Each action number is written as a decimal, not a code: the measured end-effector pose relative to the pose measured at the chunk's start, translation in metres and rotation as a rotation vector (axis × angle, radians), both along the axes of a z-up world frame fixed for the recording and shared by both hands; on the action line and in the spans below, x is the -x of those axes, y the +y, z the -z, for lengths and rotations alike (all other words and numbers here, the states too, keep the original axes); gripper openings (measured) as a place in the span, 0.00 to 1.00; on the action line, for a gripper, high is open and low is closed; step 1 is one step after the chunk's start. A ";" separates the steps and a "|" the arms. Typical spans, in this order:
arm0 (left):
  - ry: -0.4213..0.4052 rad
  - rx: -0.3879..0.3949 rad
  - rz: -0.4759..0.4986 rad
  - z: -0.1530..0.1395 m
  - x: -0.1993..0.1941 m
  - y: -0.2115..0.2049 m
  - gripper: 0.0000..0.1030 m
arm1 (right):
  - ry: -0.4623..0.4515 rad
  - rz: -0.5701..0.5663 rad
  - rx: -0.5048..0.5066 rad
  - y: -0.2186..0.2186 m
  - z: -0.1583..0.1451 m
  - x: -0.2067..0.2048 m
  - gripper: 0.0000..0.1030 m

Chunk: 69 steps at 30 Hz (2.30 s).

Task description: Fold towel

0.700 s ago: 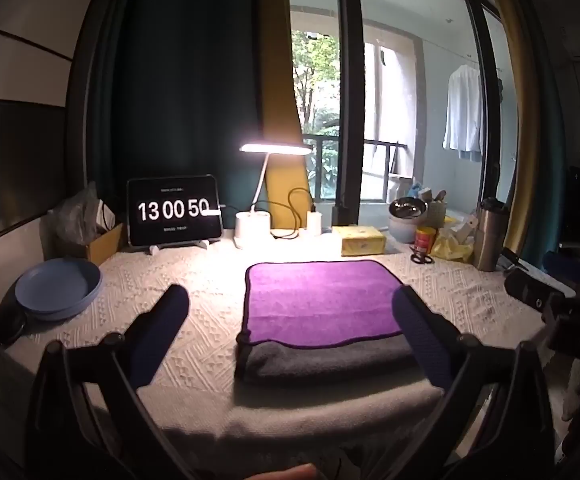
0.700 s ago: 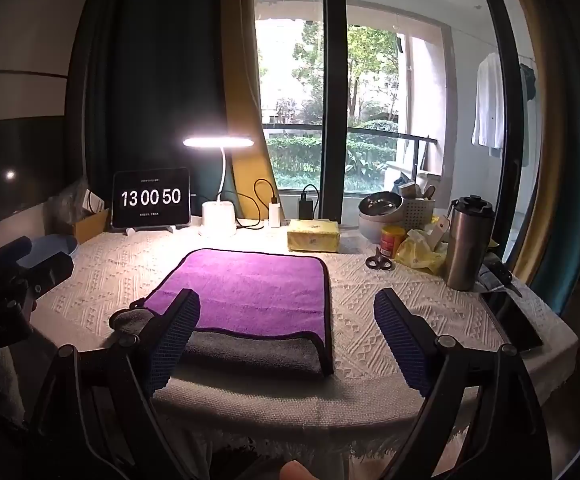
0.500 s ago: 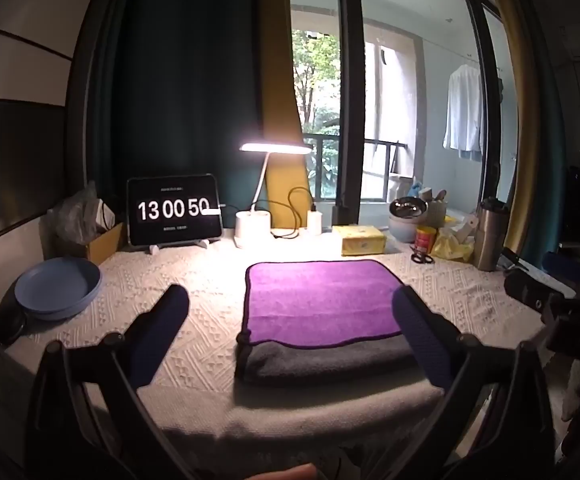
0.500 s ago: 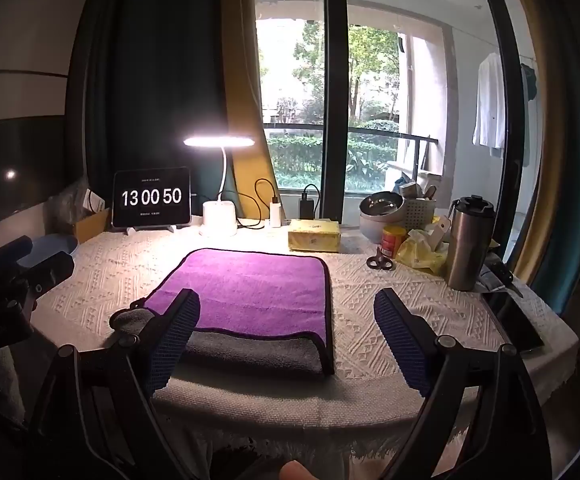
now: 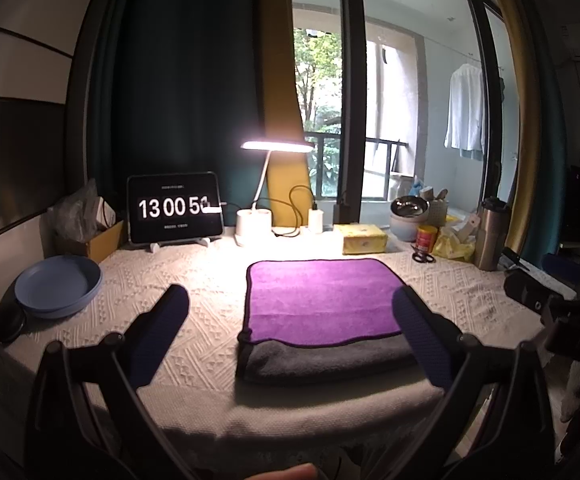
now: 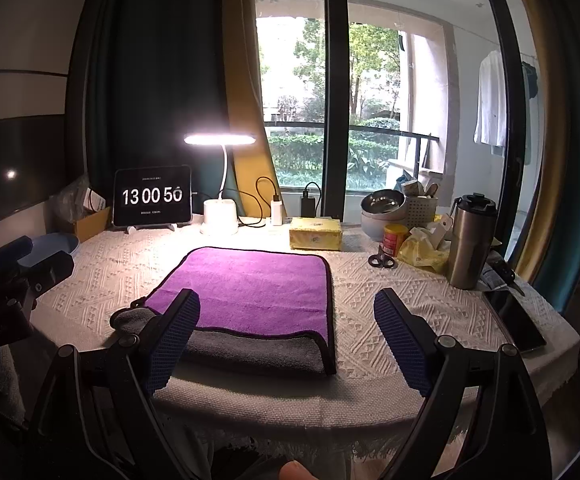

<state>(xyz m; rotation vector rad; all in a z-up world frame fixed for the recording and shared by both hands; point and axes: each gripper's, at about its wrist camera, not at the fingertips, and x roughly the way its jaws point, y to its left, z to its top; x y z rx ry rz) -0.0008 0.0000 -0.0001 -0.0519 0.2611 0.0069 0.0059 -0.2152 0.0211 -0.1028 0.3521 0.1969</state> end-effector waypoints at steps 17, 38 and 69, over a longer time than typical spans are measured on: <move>0.004 -0.006 0.001 0.003 0.001 0.000 0.99 | 0.006 -0.002 -0.003 -0.001 0.002 -0.002 0.88; 0.076 -0.051 0.003 0.014 -0.021 -0.001 0.99 | 0.023 0.002 -0.001 -0.005 0.013 -0.013 0.88; 0.425 -0.015 0.088 0.113 -0.130 0.010 0.45 | 0.366 -0.084 -0.052 -0.027 0.104 -0.127 0.50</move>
